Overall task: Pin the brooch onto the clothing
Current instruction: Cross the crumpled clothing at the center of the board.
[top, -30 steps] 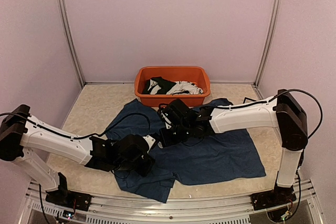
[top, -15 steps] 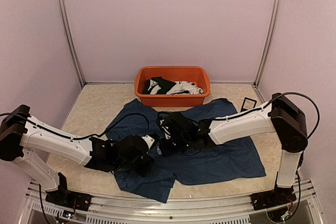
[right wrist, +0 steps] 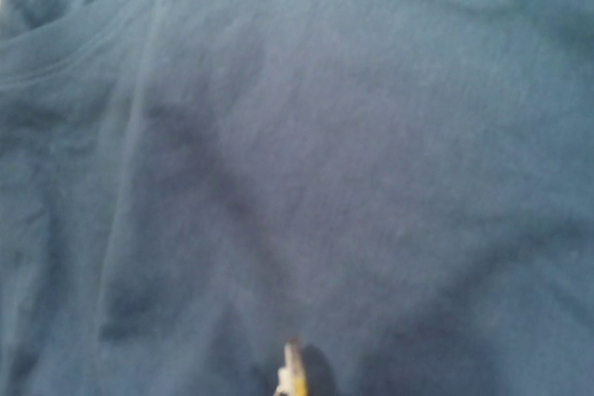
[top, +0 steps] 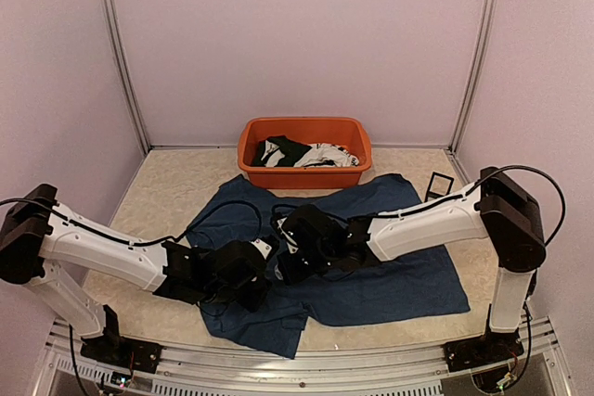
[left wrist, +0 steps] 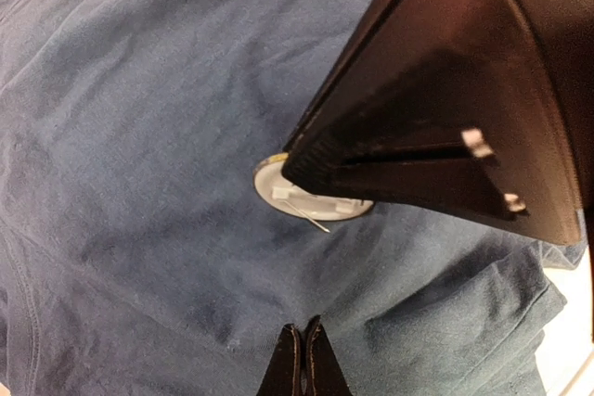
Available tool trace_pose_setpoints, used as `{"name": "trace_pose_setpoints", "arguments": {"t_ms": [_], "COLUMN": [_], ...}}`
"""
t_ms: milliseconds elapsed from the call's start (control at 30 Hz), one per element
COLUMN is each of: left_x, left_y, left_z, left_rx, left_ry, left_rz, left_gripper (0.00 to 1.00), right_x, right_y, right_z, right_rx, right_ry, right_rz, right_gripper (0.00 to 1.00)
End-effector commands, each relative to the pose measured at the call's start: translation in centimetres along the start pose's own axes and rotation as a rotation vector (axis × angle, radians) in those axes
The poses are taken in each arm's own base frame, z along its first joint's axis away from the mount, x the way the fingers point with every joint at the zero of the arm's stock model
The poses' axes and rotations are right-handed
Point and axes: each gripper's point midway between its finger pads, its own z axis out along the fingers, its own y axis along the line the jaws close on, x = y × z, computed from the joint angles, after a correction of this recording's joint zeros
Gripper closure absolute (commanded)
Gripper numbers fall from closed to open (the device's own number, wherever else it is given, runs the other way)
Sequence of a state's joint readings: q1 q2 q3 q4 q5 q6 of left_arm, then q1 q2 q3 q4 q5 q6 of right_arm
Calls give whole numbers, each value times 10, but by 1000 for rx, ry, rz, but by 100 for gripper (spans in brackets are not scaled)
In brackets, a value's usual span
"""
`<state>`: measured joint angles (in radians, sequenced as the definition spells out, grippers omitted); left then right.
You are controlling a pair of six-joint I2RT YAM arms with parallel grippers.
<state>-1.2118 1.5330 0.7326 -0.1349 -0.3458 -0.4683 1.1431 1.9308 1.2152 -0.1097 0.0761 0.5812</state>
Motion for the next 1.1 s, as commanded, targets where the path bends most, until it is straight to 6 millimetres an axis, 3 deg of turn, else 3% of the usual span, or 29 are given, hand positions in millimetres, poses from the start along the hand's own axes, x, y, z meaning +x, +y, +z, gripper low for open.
{"name": "trace_pose_setpoints", "arguments": {"t_ms": [0,333,567,667,867,1067], "left_x": [-3,-1,-3,-4,-7,-14], "left_y": [3,3,1,0,3,8], "left_z": [0,4,2,-1,-10,-12], "left_rx": [-30,-44,-34,-20,-24,-34], "left_ry": [1,19,11,1,-11,-33], "left_rz": [-7,-4,-17,-31,-35,-3], "left_gripper": [100,100,100,90,47,35], "right_x": [-1,-3,1,-1,-3,-4], "right_y": [4,10,-6,-13,-19,-18], "right_z": [-16,-30,-24,-24,-29,-34], "right_rx": [4,4,92,138,179,198], "right_ry": [-5,-10,-20,-39,-59,-65], "right_rz": [-26,-49,-46,-41,-40,-38], "right_gripper": [100,100,100,100,100,100]}}
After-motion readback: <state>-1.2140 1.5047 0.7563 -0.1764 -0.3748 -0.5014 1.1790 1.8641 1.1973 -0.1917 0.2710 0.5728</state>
